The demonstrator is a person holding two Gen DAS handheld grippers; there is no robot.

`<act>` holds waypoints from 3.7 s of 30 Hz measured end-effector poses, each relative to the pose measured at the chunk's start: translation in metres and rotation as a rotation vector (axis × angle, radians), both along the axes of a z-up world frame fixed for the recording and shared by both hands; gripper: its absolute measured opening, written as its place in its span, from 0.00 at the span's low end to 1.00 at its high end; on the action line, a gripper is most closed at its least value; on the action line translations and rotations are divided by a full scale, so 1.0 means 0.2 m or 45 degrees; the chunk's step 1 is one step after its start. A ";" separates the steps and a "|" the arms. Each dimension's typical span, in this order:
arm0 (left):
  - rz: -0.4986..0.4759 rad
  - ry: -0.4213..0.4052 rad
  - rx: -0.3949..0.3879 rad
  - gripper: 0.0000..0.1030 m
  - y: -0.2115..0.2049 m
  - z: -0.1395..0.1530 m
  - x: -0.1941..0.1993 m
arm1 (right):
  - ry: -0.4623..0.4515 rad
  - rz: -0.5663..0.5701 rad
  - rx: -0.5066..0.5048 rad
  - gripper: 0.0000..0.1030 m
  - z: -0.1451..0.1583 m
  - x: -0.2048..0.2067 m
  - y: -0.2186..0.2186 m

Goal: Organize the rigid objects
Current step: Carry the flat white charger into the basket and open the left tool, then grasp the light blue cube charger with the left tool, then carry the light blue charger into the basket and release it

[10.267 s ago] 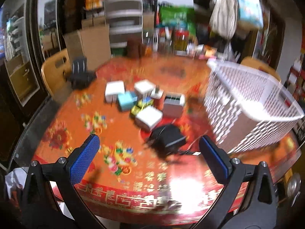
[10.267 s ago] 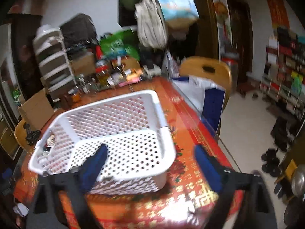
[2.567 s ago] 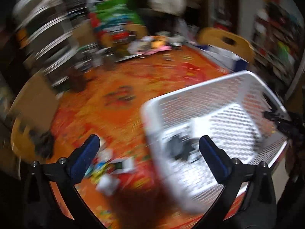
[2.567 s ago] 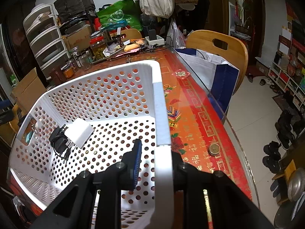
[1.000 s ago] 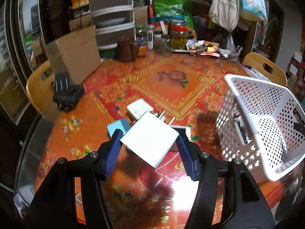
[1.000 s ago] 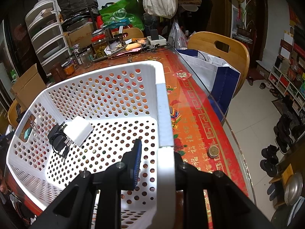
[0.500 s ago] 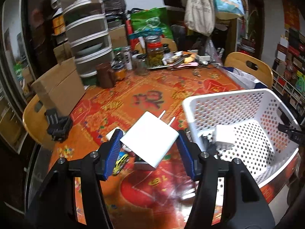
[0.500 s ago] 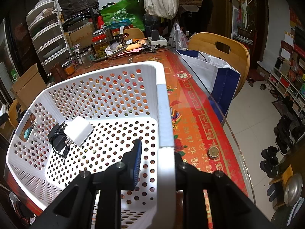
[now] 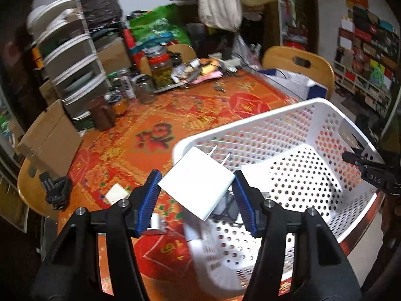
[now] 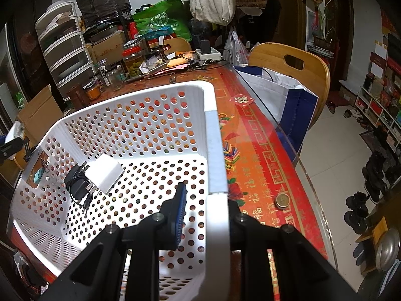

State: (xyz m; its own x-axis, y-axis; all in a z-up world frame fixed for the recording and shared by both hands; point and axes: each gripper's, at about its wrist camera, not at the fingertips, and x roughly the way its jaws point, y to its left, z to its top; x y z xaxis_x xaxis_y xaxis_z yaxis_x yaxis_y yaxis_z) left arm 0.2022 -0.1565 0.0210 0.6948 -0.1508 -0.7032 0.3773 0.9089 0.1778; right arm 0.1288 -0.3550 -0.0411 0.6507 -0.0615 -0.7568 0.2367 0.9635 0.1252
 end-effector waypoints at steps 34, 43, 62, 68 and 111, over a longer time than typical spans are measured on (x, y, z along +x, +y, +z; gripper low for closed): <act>-0.110 0.216 -0.085 0.94 0.26 0.04 0.18 | 0.015 0.004 -0.010 0.19 -0.02 0.00 0.01; 0.584 0.288 -0.211 0.93 1.25 -0.33 0.63 | 0.026 0.008 -0.015 0.19 -0.01 0.01 0.00; 0.626 0.405 -0.251 0.54 1.22 -0.82 0.65 | 0.042 -0.003 -0.032 0.19 -0.01 0.01 -0.01; 0.605 0.337 -0.238 0.54 1.22 -0.76 0.58 | 0.041 -0.003 -0.030 0.19 -0.01 0.01 -0.01; -0.194 0.289 0.137 0.54 -0.30 -0.12 0.13 | 0.021 0.025 -0.016 0.19 0.00 0.01 -0.01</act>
